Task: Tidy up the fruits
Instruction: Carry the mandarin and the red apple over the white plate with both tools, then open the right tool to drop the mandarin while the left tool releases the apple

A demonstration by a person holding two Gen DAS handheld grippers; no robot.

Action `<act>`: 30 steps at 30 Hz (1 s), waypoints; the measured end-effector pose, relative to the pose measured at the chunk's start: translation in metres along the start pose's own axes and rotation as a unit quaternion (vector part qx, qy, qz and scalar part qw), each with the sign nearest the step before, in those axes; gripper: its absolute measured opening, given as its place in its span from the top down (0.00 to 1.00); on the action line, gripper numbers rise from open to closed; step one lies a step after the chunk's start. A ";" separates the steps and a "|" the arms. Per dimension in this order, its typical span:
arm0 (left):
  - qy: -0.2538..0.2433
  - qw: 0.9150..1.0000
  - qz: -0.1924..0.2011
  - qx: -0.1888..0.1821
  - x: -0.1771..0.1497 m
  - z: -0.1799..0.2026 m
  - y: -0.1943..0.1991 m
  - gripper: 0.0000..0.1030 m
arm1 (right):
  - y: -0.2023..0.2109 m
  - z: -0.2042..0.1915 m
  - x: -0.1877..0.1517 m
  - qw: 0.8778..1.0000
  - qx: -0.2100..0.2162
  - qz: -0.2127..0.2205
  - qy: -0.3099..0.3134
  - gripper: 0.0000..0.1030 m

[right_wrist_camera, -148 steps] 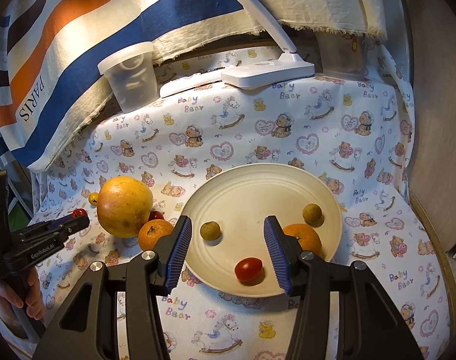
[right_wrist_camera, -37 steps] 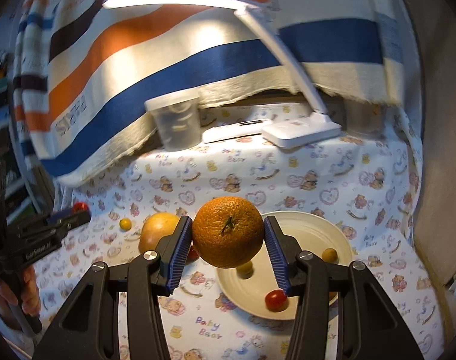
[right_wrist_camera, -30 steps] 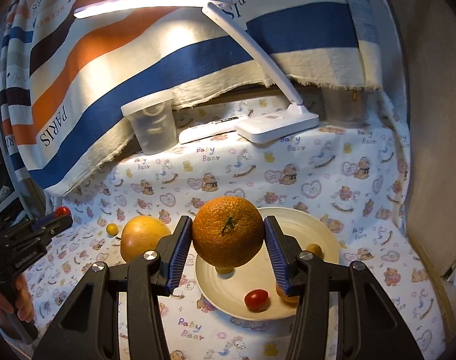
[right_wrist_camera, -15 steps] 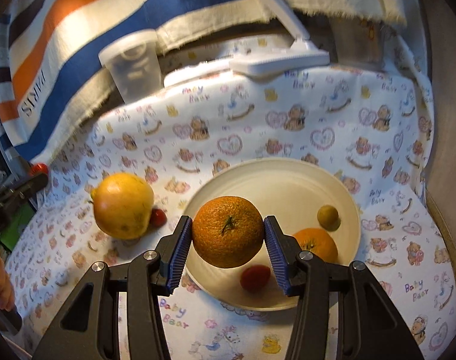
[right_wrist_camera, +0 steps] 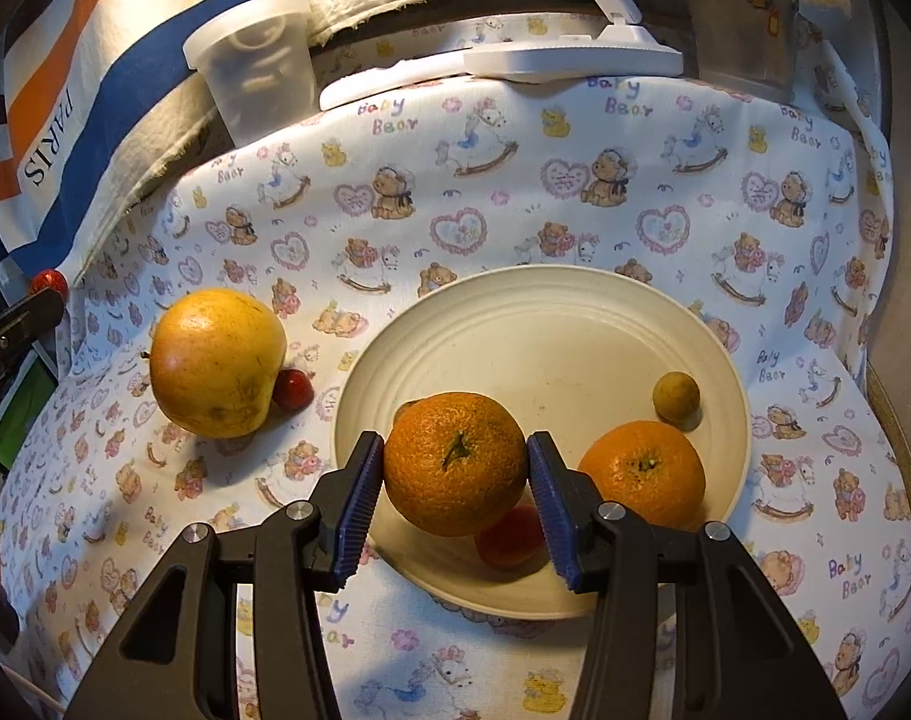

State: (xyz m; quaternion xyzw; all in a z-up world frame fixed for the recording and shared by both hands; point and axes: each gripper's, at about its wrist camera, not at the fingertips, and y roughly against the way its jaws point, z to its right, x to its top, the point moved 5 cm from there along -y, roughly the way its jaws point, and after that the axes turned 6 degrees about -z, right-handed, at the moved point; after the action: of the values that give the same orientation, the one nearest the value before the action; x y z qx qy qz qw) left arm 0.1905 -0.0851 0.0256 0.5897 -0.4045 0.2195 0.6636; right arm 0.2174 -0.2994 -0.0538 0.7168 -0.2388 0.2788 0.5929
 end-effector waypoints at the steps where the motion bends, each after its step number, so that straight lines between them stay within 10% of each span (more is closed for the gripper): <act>1: 0.000 1.000 -0.002 -0.004 0.001 0.002 -0.001 0.75 | 0.000 0.000 0.000 1.000 0.000 0.000 0.000 0.51; 16: -0.036 0.995 -0.050 -0.077 0.022 0.050 -0.036 0.75 | 0.055 0.032 0.023 0.994 -0.005 0.092 -0.061 0.39; 30: -0.061 0.978 -0.146 -0.136 0.002 0.107 -0.099 0.75 | 0.052 0.072 0.029 0.990 0.016 0.075 -0.115 0.39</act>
State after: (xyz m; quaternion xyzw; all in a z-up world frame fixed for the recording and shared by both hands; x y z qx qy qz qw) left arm 0.2376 -0.2090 -0.0354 0.5587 -0.3803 0.0270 0.7365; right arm 0.2117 -0.3799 -0.0070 0.7335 -0.3539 0.2422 0.5274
